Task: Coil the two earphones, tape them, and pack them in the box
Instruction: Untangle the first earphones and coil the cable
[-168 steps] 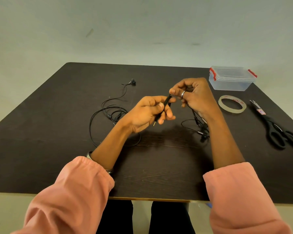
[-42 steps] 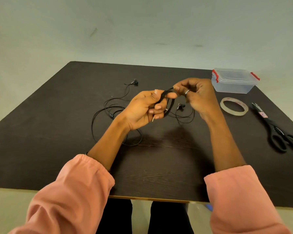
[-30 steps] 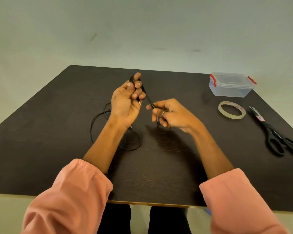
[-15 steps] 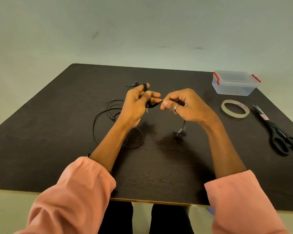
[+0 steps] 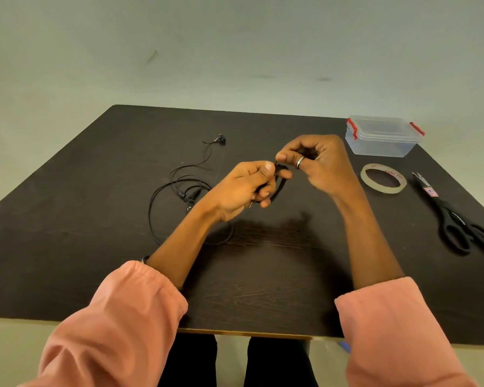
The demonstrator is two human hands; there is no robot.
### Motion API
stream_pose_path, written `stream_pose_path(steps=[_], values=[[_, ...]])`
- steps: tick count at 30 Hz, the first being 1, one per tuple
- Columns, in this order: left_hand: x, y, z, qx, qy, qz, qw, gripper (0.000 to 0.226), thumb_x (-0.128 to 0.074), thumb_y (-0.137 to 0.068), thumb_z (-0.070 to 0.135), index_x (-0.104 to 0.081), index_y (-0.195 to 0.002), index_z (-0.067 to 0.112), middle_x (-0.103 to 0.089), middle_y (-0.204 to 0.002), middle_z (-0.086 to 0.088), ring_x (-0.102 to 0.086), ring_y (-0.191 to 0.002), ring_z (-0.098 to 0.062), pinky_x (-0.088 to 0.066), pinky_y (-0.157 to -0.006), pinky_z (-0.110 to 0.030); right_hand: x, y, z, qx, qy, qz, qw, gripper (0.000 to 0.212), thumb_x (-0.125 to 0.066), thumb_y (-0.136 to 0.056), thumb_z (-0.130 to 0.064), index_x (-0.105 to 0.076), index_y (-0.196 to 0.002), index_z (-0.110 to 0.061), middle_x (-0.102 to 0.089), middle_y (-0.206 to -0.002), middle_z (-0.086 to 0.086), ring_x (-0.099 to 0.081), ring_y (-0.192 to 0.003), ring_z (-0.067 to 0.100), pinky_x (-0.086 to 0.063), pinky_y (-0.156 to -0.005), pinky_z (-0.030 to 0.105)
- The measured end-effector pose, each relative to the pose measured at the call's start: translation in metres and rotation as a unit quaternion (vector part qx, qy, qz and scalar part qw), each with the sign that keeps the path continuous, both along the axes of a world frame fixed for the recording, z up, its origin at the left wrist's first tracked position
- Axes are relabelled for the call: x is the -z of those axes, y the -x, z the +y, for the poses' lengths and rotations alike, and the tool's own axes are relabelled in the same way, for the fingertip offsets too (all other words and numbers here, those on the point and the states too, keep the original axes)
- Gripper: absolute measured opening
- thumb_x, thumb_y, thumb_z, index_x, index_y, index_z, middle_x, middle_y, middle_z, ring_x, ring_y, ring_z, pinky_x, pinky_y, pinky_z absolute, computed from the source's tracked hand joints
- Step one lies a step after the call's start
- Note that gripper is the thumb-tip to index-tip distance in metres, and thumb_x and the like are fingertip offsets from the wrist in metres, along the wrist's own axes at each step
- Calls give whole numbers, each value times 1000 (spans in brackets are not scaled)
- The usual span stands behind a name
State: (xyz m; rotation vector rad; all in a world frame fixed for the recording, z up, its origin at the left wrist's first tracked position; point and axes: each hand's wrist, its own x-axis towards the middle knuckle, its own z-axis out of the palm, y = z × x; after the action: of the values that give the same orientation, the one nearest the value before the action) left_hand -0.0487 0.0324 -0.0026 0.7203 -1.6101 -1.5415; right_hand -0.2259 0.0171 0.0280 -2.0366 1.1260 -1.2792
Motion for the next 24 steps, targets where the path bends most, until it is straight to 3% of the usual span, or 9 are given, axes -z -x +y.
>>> stream_pose_path(steps=[6,9,12,14,16,18,20,24], values=[[-5,6,3,-47,-84,181,979,40,-31,-105,25,-60,-89,3,-28,-44,7,-23,-39,-5,-27,-38,-17,9,-5,-3,-49,-71,-67,994,12,-59,-93,-5,-70,-98,-9,-69,-83,12,-59,-71,11,-45,-60,18],[-8,4,1,-47,-123,279,951,40,-28,-105,26,-57,-90,4,-31,-42,9,-25,-35,-3,-28,-36,-15,18,-20,-3,-85,-133,-141,977,21,-54,-94,3,-60,-100,-16,-65,-80,10,-55,-64,16,-45,-55,24],[-9,0,-1,-34,-139,349,926,43,-26,-105,29,-58,-92,4,-33,-43,8,-30,-36,-4,-32,-38,-15,26,-35,-2,-94,-144,-161,972,28,-52,-89,15,-64,-96,-9,-68,-76,7,-61,-66,24,-49,-54,27],[-10,-2,-3,-36,-140,370,918,43,-25,-105,30,-57,-93,4,-34,-43,8,-31,-35,-4,-33,-39,-15,28,-41,-1,-109,-145,-170,969,28,-51,-90,13,-69,-95,-8,-70,-78,9,-62,-73,29,-51,-58,28],[-10,-5,-3,-46,-135,373,917,43,-25,-105,31,-57,-94,4,-34,-43,8,-30,-35,-4,-33,-39,-15,28,-41,0,-135,-168,-205,955,20,-51,-96,-3,-71,-94,-6,-67,-78,13,-60,-71,24,-47,-59,27],[-10,-6,-4,-58,-128,364,921,42,-26,-105,31,-58,-96,5,-34,-43,8,-29,-35,-4,-33,-40,-15,27,-39,0,-156,-195,-245,937,34,-51,-95,-27,-70,-92,2,-64,-80,18,-56,-69,22,-41,-56,26],[-10,-6,-4,-68,-127,353,924,43,-27,-105,32,-59,-96,5,-34,-43,8,-28,-35,-4,-34,-41,-15,26,-38,0,-154,-192,-239,939,45,-56,-88,-37,-70,-92,5,-64,-82,21,-55,-68,21,-38,-53,25],[-11,-5,-2,-94,-126,326,932,45,-27,-104,33,-60,-93,5,-33,-42,8,-28,-33,-4,-36,-40,-16,25,-37,0,-123,-157,-176,964,9,-67,-86,-16,-72,-82,-10,-67,-68,3,-56,-61,12,-39,-51,19]])
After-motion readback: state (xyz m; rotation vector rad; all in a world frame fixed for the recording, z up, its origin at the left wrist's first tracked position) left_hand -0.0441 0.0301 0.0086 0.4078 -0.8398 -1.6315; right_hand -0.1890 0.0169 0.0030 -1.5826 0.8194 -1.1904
